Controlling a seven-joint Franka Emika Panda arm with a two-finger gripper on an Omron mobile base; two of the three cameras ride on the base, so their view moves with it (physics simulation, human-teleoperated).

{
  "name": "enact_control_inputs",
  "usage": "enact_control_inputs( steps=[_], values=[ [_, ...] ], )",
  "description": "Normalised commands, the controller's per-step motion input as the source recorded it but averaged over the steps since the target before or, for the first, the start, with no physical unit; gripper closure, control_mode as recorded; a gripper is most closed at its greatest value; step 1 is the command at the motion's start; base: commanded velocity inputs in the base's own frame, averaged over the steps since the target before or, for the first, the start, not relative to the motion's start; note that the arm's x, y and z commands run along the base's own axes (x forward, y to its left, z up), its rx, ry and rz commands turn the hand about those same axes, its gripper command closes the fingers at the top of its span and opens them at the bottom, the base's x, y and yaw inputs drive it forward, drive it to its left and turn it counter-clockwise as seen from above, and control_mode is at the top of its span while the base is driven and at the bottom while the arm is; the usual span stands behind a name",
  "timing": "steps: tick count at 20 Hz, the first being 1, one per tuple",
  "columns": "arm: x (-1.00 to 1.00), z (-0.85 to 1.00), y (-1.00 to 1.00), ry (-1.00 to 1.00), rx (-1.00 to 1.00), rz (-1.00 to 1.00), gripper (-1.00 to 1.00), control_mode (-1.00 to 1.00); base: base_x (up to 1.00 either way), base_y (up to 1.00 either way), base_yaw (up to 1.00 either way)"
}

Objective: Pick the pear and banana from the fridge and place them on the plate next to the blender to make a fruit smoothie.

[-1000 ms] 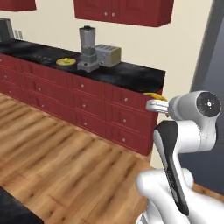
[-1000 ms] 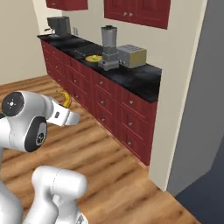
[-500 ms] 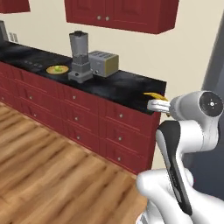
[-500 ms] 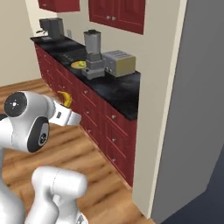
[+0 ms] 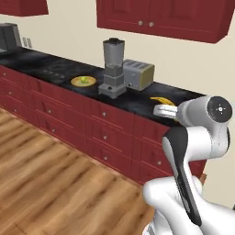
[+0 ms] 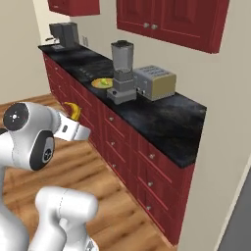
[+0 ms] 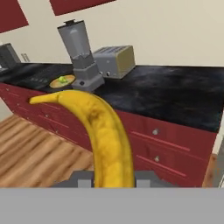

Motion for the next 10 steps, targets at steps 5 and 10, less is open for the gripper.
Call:
enact_control_inputs(
  steps=[5,10],
  values=[
    [0.00,0.00,0.00,0.00,0.00,0.00,1.00,1.00,1.00,1.00,-0.03],
    [0.00,0.00,0.00,0.00,0.00,0.00,1.00,1.00,1.00,1.00,-0.14]
  ],
)
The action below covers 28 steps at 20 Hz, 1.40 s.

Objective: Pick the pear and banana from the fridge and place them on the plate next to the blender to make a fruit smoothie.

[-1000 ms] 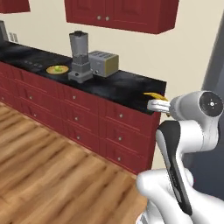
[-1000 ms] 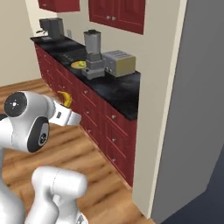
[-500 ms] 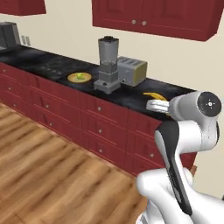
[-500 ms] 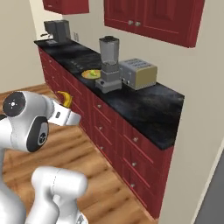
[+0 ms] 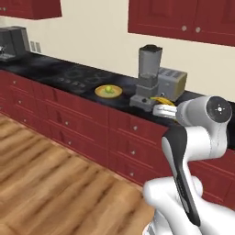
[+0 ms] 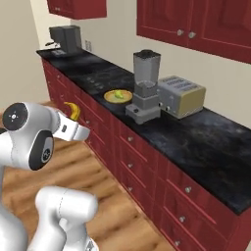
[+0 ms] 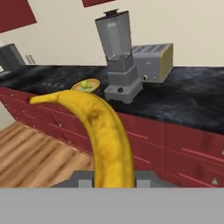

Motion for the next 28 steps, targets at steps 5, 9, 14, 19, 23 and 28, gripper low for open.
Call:
enact_control_inputs(
  steps=[5,9,14,19,23,28],
  values=[
    [0.00,0.00,0.00,0.00,0.00,0.00,1.00,1.00,1.00,1.00,-0.34],
    [0.00,0.00,0.00,0.00,0.00,0.00,1.00,1.00,1.00,1.00,-0.50],
    [0.00,0.00,0.00,0.00,0.00,0.00,1.00,1.00,1.00,1.00,-0.47],
    [0.00,0.00,0.00,0.00,0.00,0.00,1.00,1.00,0.94,1.00,-0.43],
    [0.00,0.00,0.00,0.00,0.00,0.00,1.00,1.00,0.73,1.00,-0.46],
    [0.00,0.00,0.00,0.00,0.00,0.00,1.00,1.00,0.49,0.97,-0.47]
  ],
)
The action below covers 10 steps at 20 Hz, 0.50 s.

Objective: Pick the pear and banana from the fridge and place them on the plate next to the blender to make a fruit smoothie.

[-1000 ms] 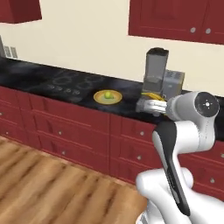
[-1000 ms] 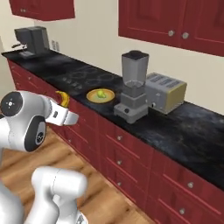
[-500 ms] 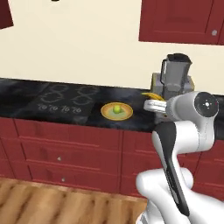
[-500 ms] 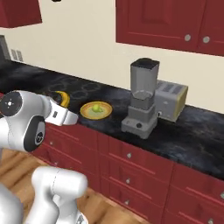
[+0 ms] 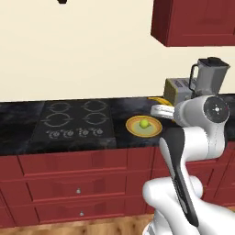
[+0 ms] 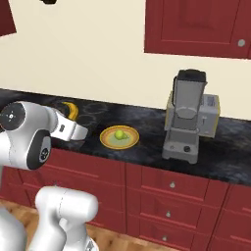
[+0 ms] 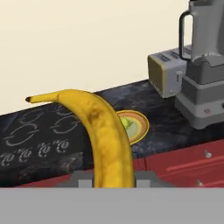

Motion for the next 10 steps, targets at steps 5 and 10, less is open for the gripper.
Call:
enact_control_inputs(
  steps=[5,10],
  values=[
    [0.00,0.00,0.00,0.00,0.00,0.00,1.00,1.00,0.50,0.25,-0.17],
    [0.00,0.00,0.00,0.00,0.00,0.00,1.00,1.00,0.40,0.00,0.00]
  ],
)
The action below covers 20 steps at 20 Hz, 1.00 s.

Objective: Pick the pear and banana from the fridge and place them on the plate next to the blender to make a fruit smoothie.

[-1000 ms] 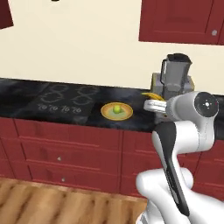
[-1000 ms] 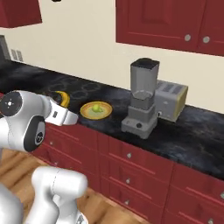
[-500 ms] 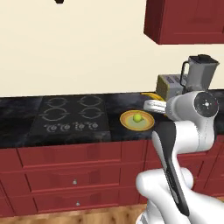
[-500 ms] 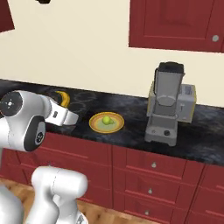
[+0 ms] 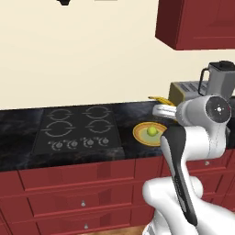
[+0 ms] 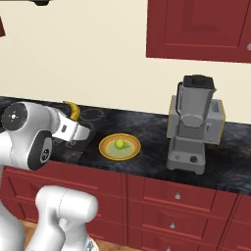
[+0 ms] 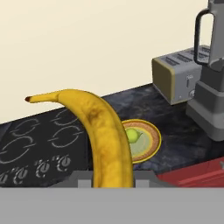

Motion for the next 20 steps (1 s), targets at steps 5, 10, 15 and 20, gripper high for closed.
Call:
enact_control_inputs(
  steps=[5,10,15,20],
  values=[
    [0.00,0.00,0.00,0.00,0.00,0.00,1.00,1.00,0.60,-0.03,0.00],
    [0.37,-0.33,-0.02,0.24,0.01,0.00,1.00,-1.00,0.22,-0.02,0.00],
    [0.66,-0.95,-0.04,0.52,0.11,0.01,1.00,-1.00,0.00,0.00,0.00],
    [0.94,-0.92,-0.08,0.44,0.11,0.00,1.00,-1.00,0.00,0.00,0.00]
  ],
)
